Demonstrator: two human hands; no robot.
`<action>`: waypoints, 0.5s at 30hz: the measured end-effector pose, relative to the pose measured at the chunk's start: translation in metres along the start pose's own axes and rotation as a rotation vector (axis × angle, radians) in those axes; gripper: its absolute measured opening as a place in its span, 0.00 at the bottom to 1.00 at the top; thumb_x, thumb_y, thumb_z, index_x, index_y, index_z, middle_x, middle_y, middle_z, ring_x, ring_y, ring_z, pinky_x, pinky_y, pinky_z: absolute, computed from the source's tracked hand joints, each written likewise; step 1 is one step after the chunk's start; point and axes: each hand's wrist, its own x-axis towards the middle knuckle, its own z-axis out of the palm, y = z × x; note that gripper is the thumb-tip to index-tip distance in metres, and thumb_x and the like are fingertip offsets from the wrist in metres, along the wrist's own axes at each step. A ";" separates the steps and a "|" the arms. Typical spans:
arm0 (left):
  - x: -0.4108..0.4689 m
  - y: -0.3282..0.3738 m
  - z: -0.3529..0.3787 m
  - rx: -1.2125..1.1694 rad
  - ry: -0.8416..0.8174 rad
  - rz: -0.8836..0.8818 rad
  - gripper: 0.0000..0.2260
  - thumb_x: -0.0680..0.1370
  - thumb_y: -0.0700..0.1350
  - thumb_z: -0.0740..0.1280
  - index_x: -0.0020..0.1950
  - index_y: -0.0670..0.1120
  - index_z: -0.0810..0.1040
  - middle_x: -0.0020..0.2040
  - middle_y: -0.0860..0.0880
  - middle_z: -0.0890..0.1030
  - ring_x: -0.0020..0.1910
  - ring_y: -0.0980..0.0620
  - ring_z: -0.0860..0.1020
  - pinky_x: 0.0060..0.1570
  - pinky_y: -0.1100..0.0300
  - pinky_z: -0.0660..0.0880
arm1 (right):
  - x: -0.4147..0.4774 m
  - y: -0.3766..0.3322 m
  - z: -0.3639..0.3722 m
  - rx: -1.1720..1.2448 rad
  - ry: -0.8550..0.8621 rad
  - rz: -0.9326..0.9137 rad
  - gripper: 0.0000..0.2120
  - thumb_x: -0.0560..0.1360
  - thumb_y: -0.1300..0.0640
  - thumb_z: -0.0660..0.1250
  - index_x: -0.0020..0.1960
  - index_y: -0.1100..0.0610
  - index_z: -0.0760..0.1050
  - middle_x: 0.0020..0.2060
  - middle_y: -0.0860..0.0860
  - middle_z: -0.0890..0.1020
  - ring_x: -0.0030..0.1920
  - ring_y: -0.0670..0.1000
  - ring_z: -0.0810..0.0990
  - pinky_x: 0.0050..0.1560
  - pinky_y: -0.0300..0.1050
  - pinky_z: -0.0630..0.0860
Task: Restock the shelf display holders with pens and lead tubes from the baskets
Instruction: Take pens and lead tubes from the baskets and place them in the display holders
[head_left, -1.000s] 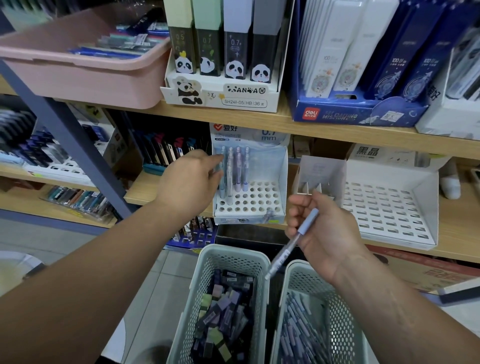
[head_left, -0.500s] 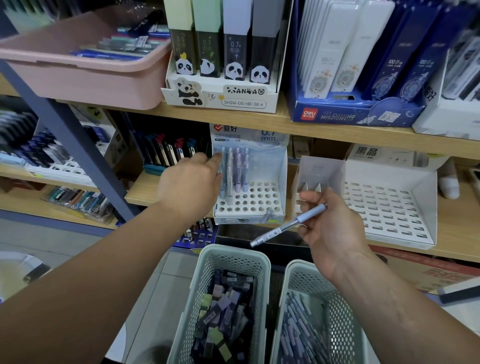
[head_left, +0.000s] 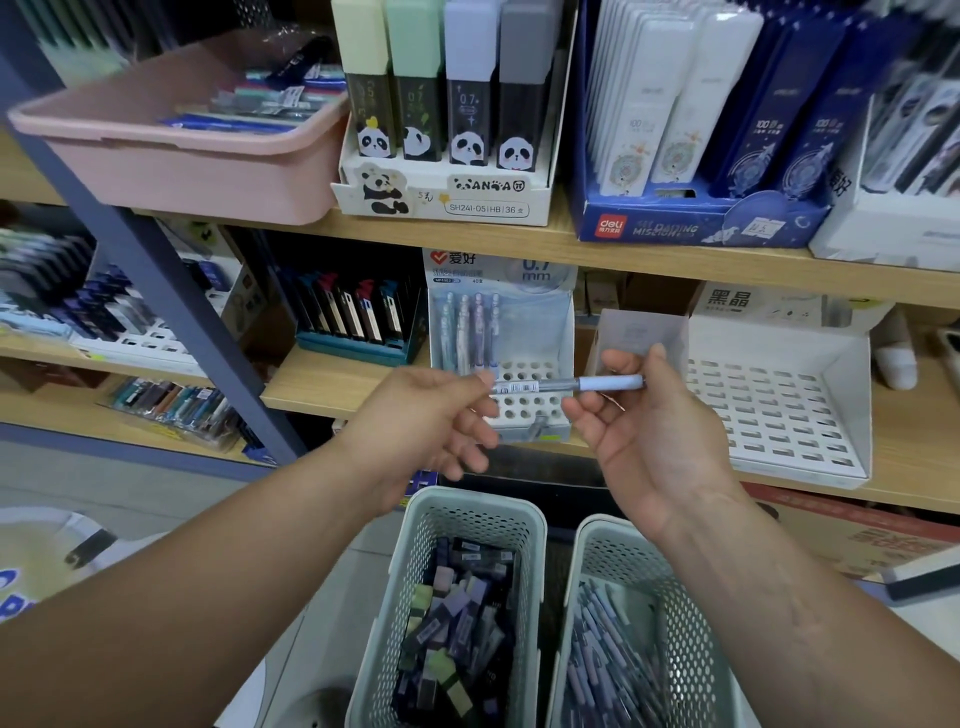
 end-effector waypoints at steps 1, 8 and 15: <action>-0.002 0.000 0.002 -0.137 -0.038 -0.046 0.14 0.80 0.51 0.69 0.48 0.39 0.81 0.37 0.42 0.84 0.29 0.48 0.80 0.25 0.60 0.75 | -0.001 0.000 0.000 -0.010 -0.019 -0.008 0.19 0.84 0.48 0.60 0.46 0.60 0.80 0.33 0.54 0.81 0.33 0.50 0.79 0.39 0.46 0.83; 0.001 0.007 0.003 -0.515 0.061 -0.031 0.04 0.80 0.40 0.68 0.50 0.39 0.81 0.41 0.41 0.86 0.41 0.47 0.86 0.35 0.60 0.81 | -0.008 0.006 -0.008 -0.313 -0.148 -0.004 0.06 0.75 0.66 0.72 0.52 0.63 0.83 0.41 0.57 0.83 0.37 0.48 0.82 0.44 0.43 0.83; 0.008 0.014 0.016 -0.496 0.175 0.060 0.09 0.78 0.40 0.72 0.55 0.38 0.80 0.38 0.44 0.84 0.34 0.49 0.84 0.34 0.60 0.81 | -0.003 0.012 -0.009 -0.518 -0.130 -0.071 0.07 0.73 0.68 0.74 0.45 0.58 0.85 0.41 0.57 0.80 0.41 0.53 0.84 0.47 0.46 0.84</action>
